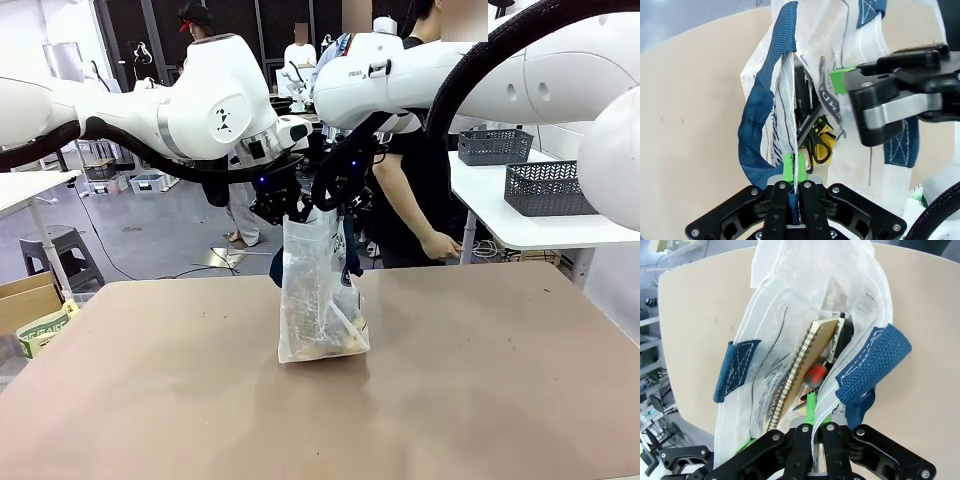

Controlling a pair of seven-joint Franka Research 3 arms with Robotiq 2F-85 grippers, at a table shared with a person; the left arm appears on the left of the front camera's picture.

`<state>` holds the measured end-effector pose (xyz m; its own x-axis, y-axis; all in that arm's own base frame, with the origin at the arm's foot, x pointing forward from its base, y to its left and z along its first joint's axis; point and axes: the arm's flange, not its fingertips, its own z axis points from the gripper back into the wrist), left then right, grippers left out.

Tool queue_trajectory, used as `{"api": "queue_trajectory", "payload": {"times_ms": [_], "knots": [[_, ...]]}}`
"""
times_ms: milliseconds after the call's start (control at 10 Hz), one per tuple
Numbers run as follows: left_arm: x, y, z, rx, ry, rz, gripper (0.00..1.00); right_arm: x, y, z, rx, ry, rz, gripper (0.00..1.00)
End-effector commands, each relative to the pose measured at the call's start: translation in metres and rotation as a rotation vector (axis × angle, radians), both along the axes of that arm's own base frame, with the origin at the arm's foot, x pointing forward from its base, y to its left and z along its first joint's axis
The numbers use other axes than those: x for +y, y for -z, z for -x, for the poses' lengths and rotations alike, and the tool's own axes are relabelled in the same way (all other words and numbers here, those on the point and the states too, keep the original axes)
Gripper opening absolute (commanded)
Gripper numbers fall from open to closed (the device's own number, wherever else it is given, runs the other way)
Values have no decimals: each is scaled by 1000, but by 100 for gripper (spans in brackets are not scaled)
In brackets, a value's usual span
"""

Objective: Transfer purchased items from the store into the shopping bag.
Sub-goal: Move the Reusable shopping bag to the right side of the table.

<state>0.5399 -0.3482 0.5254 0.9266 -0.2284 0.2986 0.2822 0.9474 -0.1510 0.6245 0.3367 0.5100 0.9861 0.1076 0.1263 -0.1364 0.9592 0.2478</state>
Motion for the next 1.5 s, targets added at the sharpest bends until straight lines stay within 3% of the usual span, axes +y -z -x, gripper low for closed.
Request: {"api": "queue_trajectory", "payload": {"times_ms": [0, 500, 1000, 1400], "knots": [[0, 2, 3, -34, 19, 23, 0, 6, 0, -9, 9, 12, -12, 0], [2, -1, 5, -55, 45, 63, 0, 7, 1, -6, 7, 4, -13, 0], [8, -11, 23, -78, 152, 154, 100, 6, 1, -6, 6, 0, -10, 0], [15, -14, 27, -75, 248, 249, 100, 6, 1, -6, 9, -4, -5, 0]]}}
